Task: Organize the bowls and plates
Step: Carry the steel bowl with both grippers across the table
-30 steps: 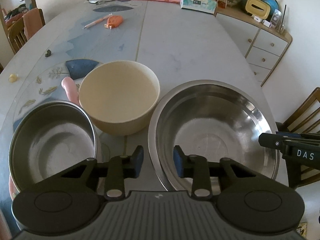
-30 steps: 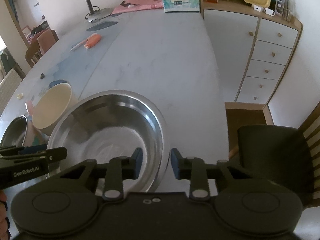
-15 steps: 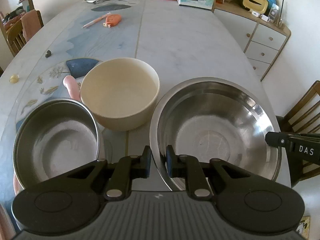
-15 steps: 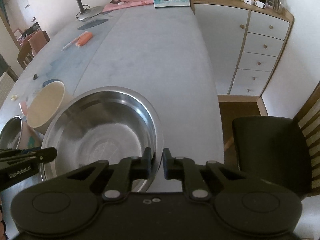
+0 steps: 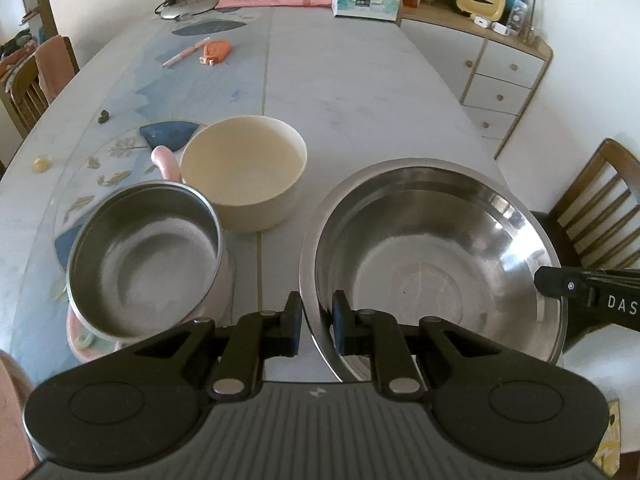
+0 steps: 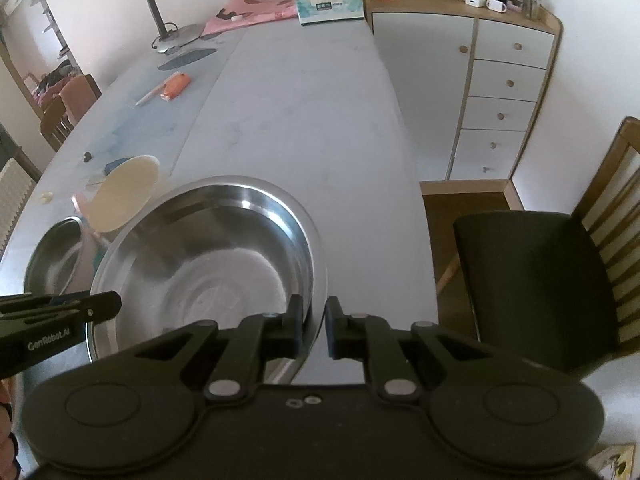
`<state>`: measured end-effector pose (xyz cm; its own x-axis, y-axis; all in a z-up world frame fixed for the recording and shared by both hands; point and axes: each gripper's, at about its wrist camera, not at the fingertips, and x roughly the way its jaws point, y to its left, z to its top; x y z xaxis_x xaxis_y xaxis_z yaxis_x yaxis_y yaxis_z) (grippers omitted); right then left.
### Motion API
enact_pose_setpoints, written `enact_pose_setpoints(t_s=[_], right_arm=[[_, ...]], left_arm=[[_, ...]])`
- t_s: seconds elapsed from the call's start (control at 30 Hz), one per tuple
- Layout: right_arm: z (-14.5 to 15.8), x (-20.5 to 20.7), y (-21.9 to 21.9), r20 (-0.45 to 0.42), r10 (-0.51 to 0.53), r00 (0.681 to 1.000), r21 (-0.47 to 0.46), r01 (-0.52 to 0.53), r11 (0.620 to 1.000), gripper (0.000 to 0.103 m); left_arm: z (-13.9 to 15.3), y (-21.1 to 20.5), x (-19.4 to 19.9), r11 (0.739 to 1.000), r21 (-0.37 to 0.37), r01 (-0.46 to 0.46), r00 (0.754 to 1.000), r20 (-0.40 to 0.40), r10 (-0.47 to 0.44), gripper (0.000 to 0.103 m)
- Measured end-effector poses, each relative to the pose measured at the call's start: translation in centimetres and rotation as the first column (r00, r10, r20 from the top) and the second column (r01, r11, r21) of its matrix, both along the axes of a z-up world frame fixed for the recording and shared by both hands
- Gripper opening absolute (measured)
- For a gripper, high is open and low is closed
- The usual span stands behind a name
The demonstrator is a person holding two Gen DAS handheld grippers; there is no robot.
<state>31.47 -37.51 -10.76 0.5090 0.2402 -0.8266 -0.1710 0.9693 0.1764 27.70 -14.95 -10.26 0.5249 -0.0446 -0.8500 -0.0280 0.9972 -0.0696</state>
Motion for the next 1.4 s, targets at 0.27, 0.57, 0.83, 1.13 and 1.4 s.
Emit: enact_pose_setpoints(t_s=[0.27, 0.57, 0.83, 1.13, 1.4], right_arm=[[1.3, -5.0, -0.1, 0.0, -0.038, 0.999, 0.013, 0.038, 0.999, 0.012], [1.0, -10.0, -0.1, -0.012, -0.064, 0.998, 0.021, 0.064, 0.998, 0.012], [-0.4, -12.5, -0.2, -0.052, -0.084, 0.995, 0.033, 0.086, 0.996, 0.012], [-1.6, -13.5, -0.2, -0.074, -0.088, 0.993, 0.034, 0.09, 0.995, 0.012], [-2.2, -14.0, -0.3, -0.087, -0.085, 0.993, 0.032, 0.088, 0.996, 0.012]], left_arm=[[0.9, 0.6, -4.0, 0.999, -0.014, 0.049, 0.999, -0.011, -0.049, 0.015], [0.4, 0.8, -8.1, 0.994, -0.011, 0.105, 0.994, -0.026, -0.105, 0.015], [-0.8, 0.8, -10.6, 0.99, -0.015, 0.138, 0.989, -0.058, -0.138, 0.015], [-1.8, 0.6, -11.8, 0.986, -0.006, 0.164, 0.984, -0.074, -0.164, 0.015], [-2.4, 0.5, -12.2, 0.985, -0.008, 0.172, 0.981, -0.087, -0.172, 0.014]])
